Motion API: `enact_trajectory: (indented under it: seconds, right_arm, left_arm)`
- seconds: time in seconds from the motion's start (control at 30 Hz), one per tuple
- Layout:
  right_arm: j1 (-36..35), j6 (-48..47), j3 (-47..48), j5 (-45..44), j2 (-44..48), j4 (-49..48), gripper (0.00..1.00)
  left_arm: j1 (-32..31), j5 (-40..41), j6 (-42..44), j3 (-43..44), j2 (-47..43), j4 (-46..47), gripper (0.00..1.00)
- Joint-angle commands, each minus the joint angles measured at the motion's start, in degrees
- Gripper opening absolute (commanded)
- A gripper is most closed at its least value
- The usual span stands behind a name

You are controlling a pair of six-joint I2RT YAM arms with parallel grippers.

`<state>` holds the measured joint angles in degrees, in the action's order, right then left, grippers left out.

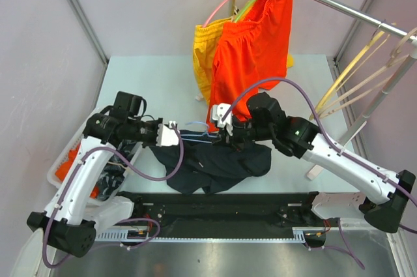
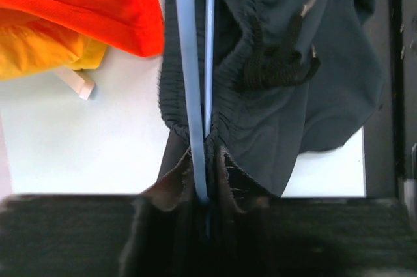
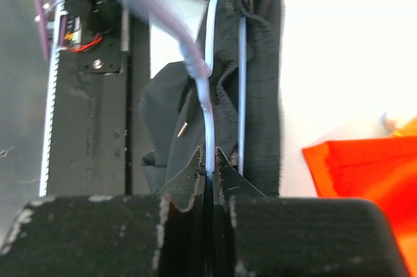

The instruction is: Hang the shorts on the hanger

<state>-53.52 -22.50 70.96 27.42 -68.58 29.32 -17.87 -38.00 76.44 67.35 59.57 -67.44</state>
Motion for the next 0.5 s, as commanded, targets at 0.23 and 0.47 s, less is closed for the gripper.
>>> enact_trajectory:
  seconds: [0.23,0.47]
  right_arm:
    - [4.73,8.25,3.92,-2.11,2.66,-2.51,0.0]
    - [8.07,11.33,3.93,-0.26,3.18,-4.01,0.0]
  left_arm:
    - [2.03,-7.52,-25.5,0.6,-7.18,18.8,0.63]
    - [8.9,-12.27,-34.97,-0.21,-12.46,26.59,0.73]
